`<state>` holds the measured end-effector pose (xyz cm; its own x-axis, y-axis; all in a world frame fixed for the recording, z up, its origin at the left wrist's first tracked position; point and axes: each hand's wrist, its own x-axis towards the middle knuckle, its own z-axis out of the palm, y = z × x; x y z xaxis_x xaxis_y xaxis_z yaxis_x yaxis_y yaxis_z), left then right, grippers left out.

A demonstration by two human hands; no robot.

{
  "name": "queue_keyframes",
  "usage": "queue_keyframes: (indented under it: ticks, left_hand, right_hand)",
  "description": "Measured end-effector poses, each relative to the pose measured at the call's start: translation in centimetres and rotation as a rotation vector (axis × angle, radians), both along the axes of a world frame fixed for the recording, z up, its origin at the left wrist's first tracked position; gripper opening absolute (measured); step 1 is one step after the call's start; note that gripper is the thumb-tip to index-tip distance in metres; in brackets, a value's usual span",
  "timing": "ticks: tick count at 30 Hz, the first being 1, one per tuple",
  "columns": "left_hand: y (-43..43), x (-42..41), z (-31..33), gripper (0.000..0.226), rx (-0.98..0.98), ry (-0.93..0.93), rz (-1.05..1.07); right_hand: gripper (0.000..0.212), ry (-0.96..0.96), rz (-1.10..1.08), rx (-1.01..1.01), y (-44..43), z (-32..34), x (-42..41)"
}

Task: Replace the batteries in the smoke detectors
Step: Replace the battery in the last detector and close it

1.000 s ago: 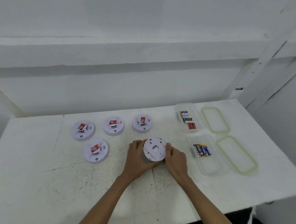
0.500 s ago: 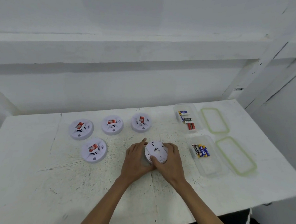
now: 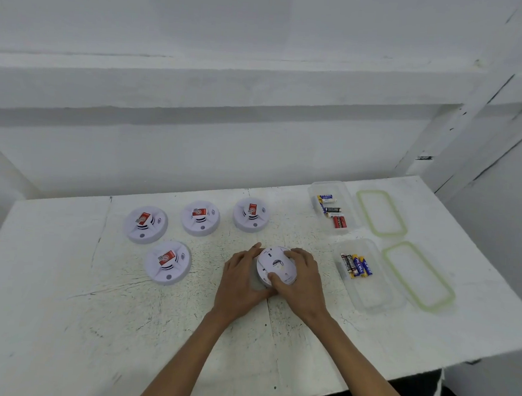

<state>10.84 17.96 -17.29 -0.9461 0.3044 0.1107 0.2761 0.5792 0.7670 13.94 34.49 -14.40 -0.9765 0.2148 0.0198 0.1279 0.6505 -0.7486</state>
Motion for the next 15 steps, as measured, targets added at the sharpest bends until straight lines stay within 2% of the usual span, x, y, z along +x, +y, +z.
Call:
queue_keyframes:
  ticks: [9, 12, 15]
  left_hand:
    - [0.0, 0.0, 0.1, 0.105, 0.008, 0.005, 0.01]
    - [-0.1, 0.0, -0.1, 0.101, -0.006, 0.015, 0.004]
    - [-0.1, 0.0, 0.0, 0.102, -0.01, 0.011, -0.004]
  right_hand:
    - [0.078, -0.037, 0.001, -0.094, 0.2, 0.3, -0.7]
    - [0.066, -0.064, 0.0, -0.172, 0.3, 0.6, -0.9]
    - [0.063, -0.079, -0.005, -0.207, 0.6, 1.0, -1.0]
